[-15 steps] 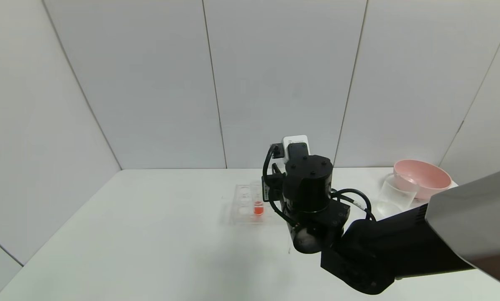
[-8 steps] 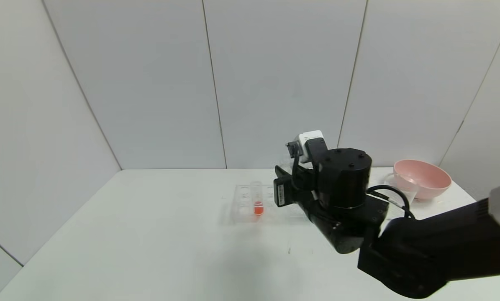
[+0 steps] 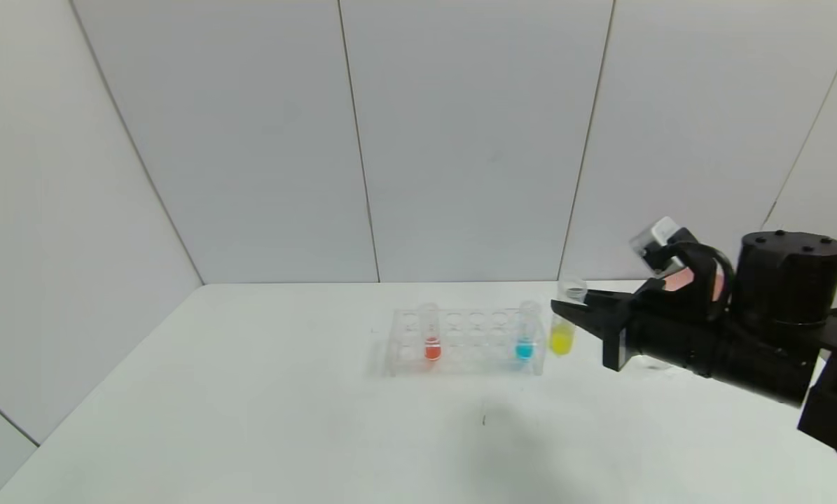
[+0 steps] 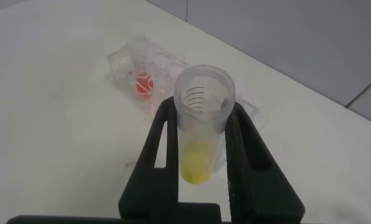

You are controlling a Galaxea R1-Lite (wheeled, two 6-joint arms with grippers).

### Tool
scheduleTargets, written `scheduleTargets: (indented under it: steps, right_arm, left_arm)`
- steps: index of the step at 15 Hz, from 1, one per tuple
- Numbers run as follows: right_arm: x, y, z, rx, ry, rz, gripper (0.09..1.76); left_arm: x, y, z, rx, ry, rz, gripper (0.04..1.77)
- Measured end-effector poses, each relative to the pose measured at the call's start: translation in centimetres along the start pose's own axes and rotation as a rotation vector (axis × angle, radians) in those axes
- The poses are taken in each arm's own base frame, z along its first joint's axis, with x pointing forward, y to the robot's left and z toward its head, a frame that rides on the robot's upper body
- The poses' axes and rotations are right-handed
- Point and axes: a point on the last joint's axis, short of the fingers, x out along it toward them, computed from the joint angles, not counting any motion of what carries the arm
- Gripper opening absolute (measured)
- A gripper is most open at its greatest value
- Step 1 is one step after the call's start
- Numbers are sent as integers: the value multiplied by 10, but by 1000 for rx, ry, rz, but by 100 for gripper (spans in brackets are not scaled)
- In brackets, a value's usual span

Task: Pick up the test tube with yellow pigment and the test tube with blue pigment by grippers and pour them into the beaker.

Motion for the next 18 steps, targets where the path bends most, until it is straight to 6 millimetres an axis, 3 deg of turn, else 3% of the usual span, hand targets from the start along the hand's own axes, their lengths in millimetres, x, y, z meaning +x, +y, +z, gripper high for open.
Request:
scheduleTargets:
  steps: [4, 8, 13, 18]
  right_arm:
    - [-53, -51, -6, 8, 91, 69, 50]
    - [-93, -88, -1, -44, 152, 55, 50]
    - [-113, -131, 22, -102, 220, -10, 50]
    - [-121, -158, 28, -107, 333, -11, 50]
  left_arm:
    - [0, 0, 0, 0, 0, 0, 176]
    - [0, 0, 0, 0, 0, 0, 176]
    - [0, 0, 0, 0, 0, 0, 176]
    - [0, 0, 0, 0, 0, 0, 176]
